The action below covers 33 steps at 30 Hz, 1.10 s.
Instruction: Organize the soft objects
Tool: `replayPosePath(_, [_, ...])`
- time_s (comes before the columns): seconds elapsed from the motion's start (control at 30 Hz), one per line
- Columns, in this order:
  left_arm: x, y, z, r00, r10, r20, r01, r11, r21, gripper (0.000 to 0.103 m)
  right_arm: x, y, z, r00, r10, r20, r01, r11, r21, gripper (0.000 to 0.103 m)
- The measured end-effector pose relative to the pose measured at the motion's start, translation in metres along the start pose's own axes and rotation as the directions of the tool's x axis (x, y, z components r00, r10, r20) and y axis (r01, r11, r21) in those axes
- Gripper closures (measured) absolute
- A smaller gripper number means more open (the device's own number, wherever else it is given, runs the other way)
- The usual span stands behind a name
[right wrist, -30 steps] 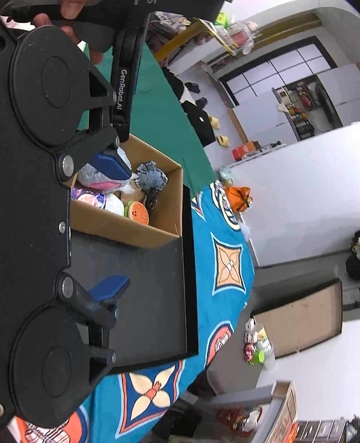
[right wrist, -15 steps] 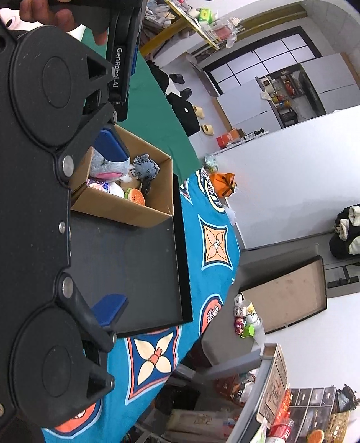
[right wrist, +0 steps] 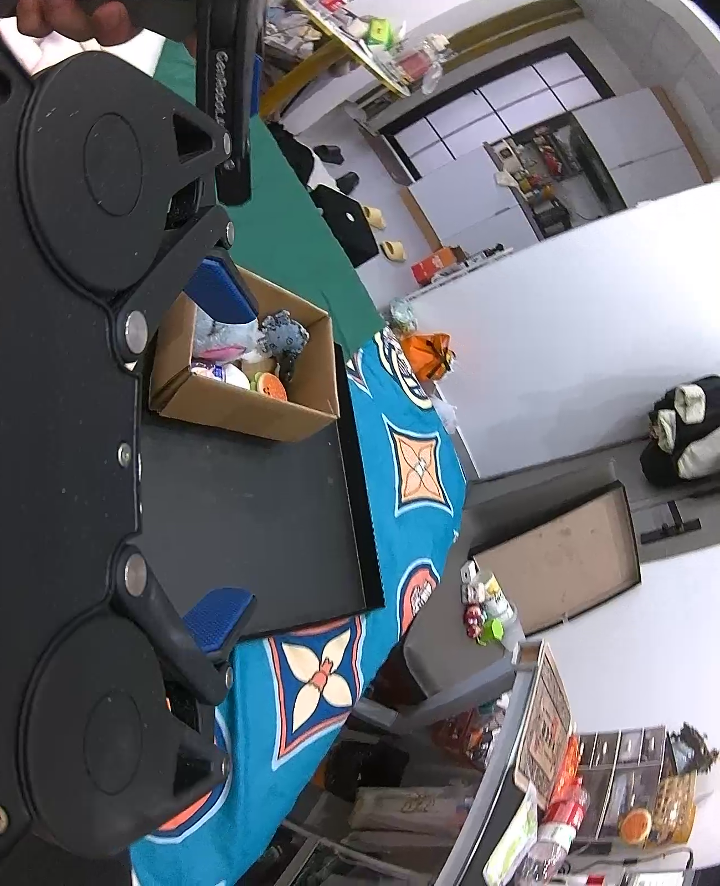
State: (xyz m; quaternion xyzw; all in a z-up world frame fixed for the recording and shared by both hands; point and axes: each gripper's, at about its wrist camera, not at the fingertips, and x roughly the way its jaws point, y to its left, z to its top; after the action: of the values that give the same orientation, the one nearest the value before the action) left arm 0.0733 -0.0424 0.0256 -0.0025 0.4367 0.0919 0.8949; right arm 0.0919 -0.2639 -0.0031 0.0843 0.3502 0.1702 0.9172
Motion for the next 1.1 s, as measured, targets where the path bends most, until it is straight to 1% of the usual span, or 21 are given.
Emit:
replayPosePath(0.17, [-0.021,-0.001,-0.006,1.000,0.000,0.025,0.000,1.000,-0.007,0.011,-0.016,-0.008,-0.001,1.000,-0.016,0.019,0.016,0.999,0.029,0.000])
replayPosePath(0.3, [-0.038,-0.004,-0.009,0.999,0.002,0.053,-0.002,1.000,-0.003,0.008,-0.031,-0.008,-0.001,0.999,-0.032,0.036,0.031,0.999,0.038,0.000])
replayPosePath(0.47, [-0.057,-0.007,-0.015,0.997,0.005,0.080,-0.005,1.000,-0.001,0.007,-0.049,-0.009,-0.002,0.997,-0.046,0.062,0.044,0.998,0.035,0.000])
replayPosePath(0.87, [-0.099,-0.010,-0.037,0.988,0.020,0.150,-0.021,1.000,0.007,0.003,-0.083,-0.010,-0.016,0.994,-0.073,0.080,0.072,0.997,0.021,0.000])
replayPosePath(1.1, [-0.114,-0.009,-0.050,0.985,0.025,0.172,-0.027,1.000,0.010,0.000,-0.100,-0.008,-0.025,0.991,-0.093,0.100,0.093,0.996,0.007,0.000])
